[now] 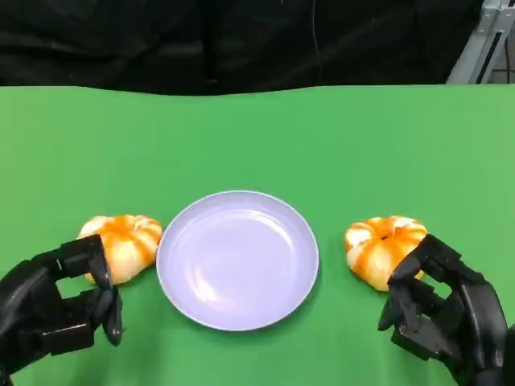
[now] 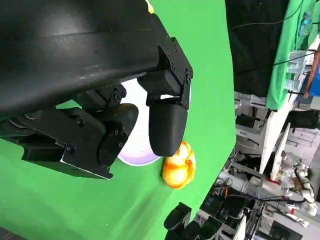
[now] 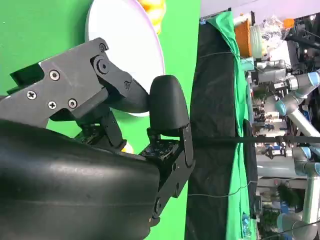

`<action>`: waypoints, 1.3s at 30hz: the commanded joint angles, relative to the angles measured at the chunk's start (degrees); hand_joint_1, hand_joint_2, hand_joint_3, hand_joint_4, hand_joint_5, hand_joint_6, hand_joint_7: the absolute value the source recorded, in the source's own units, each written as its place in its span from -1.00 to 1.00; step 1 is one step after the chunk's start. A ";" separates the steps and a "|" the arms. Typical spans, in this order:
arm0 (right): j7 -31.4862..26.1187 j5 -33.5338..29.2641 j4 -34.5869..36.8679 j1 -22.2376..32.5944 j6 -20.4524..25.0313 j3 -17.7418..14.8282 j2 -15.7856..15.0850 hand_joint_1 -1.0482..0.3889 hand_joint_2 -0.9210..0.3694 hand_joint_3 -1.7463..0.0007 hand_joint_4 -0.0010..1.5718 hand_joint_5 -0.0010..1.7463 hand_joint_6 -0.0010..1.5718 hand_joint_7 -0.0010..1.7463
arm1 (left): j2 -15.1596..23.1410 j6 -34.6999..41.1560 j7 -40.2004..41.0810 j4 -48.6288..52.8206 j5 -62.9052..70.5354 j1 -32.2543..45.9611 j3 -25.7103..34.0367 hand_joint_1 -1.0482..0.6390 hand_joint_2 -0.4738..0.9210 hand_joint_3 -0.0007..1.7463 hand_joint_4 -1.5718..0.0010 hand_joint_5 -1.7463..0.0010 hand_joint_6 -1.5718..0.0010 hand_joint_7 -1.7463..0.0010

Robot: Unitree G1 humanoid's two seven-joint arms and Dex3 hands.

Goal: Grasp the bread from the table and place it into the plate.

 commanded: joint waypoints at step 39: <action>-1.29 -0.76 0.04 -0.61 -0.57 0.00 0.23 0.25 -0.51 -0.28 0.08 1.00 -0.19 0.85 | 11.51 -36.87 39.13 16.59 66.04 -14.55 -18.38 -0.83 0.99 -0.96 0.83 0.92 0.48 0.98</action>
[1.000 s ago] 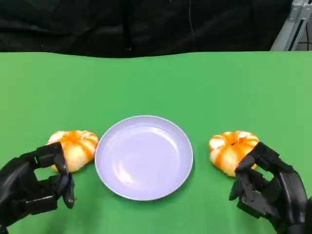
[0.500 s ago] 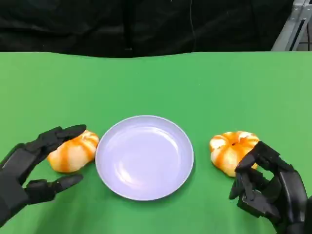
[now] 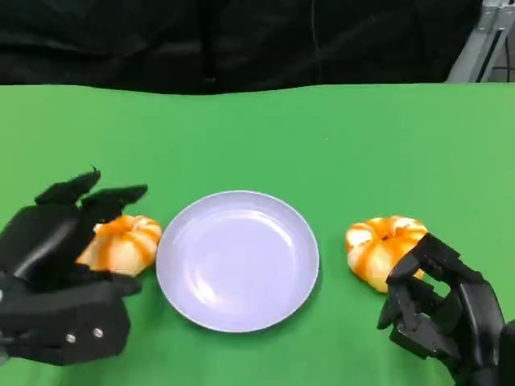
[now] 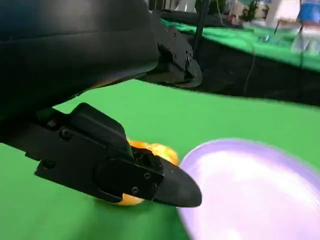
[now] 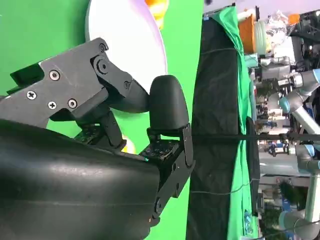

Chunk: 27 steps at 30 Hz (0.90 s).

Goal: Grasp the bread from the table and place it into the plate.

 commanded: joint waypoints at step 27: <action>-0.13 0.32 0.00 -0.24 -0.69 -0.33 -0.17 0.26 -0.51 -0.28 0.06 1.00 -0.19 0.84 | -0.27 1.00 12.62 32.89 7.95 -18.80 -17.53 -0.83 1.00 -0.89 0.68 0.96 0.42 0.99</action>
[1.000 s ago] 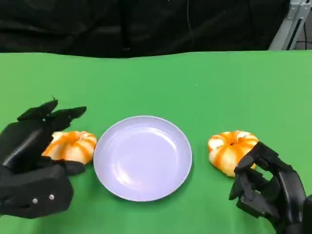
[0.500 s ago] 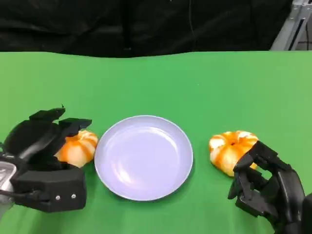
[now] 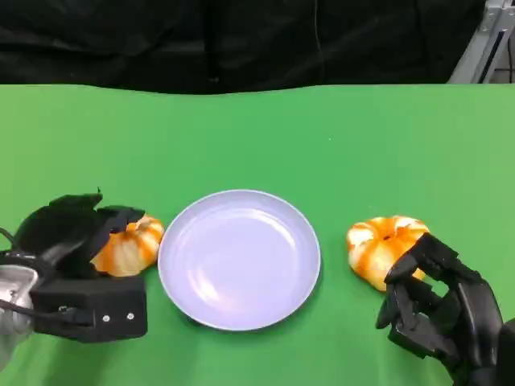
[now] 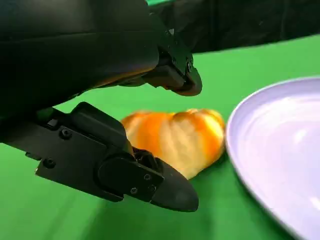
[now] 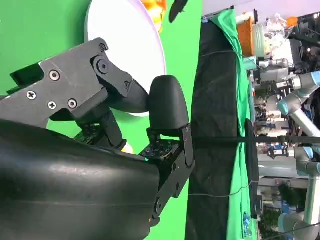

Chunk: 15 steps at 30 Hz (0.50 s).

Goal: Grasp the bread from the table and place it into the plate.

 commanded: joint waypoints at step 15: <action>0.27 0.63 -0.09 -0.05 -0.71 -0.39 -0.29 0.26 -0.53 -0.26 0.06 1.00 -0.19 0.85 | -2.24 -1.10 2.16 11.30 -2.18 -4.50 -3.18 -0.74 1.00 -0.84 0.58 0.96 0.41 1.00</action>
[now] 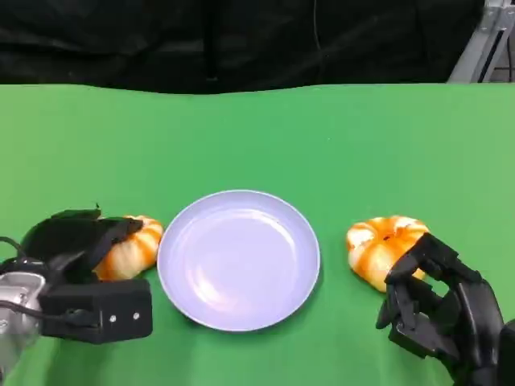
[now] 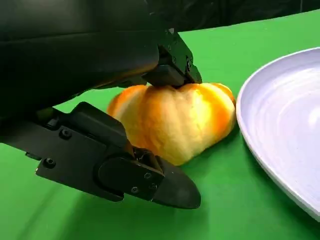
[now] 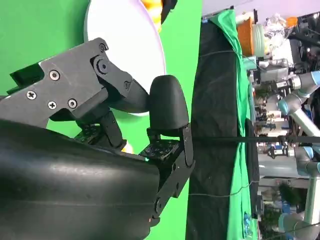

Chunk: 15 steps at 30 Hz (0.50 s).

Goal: Grasp the bread from the table and place it into the plate.

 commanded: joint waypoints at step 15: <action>0.38 0.88 -0.42 0.26 -0.37 -0.60 -0.61 0.27 -0.53 -0.24 0.06 1.00 -0.20 0.85 | -2.35 -4.68 4.80 4.67 -8.66 0.83 2.79 0.26 1.00 -0.58 0.12 -0.83 -0.04 -0.32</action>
